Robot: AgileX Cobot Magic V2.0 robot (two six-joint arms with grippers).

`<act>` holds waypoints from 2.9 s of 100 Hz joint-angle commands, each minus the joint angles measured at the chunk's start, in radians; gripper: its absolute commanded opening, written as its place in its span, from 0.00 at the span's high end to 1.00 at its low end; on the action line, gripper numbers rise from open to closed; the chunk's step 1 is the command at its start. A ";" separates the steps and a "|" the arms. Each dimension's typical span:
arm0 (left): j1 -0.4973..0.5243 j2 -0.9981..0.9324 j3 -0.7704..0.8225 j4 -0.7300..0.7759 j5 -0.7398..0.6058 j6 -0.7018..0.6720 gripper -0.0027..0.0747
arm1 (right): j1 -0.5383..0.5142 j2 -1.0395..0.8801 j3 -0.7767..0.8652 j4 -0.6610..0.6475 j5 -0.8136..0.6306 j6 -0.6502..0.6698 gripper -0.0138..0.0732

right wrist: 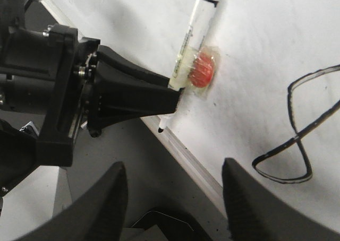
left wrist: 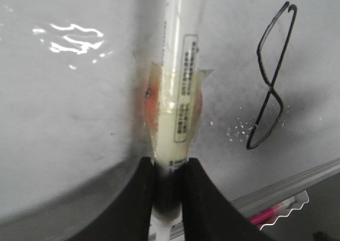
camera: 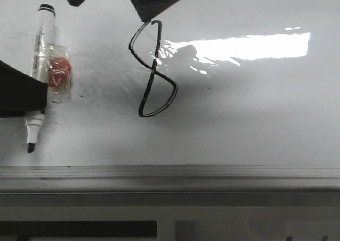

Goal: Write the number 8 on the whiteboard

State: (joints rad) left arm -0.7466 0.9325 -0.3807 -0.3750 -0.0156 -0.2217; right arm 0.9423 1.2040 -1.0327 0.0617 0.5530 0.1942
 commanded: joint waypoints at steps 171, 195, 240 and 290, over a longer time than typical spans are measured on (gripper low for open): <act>0.000 -0.656 0.134 0.322 0.211 0.019 0.99 | 0.002 -0.714 0.629 -0.314 -0.441 -0.002 0.91; 0.000 -0.760 0.134 0.346 0.309 0.019 0.99 | 0.002 -0.974 0.752 -0.314 -0.310 -0.002 0.91; 0.000 -0.759 0.134 0.346 0.309 0.019 0.99 | 0.002 -1.078 0.774 -0.314 -0.292 -0.002 0.91; 0.040 -0.759 0.136 0.385 0.312 0.019 0.99 | 0.002 -1.078 0.774 -0.314 -0.292 -0.002 0.91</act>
State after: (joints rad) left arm -0.7363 0.1629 -0.2180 -0.0186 0.3683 -0.2002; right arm 0.9423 0.1178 -0.2328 -0.2393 0.3311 0.1942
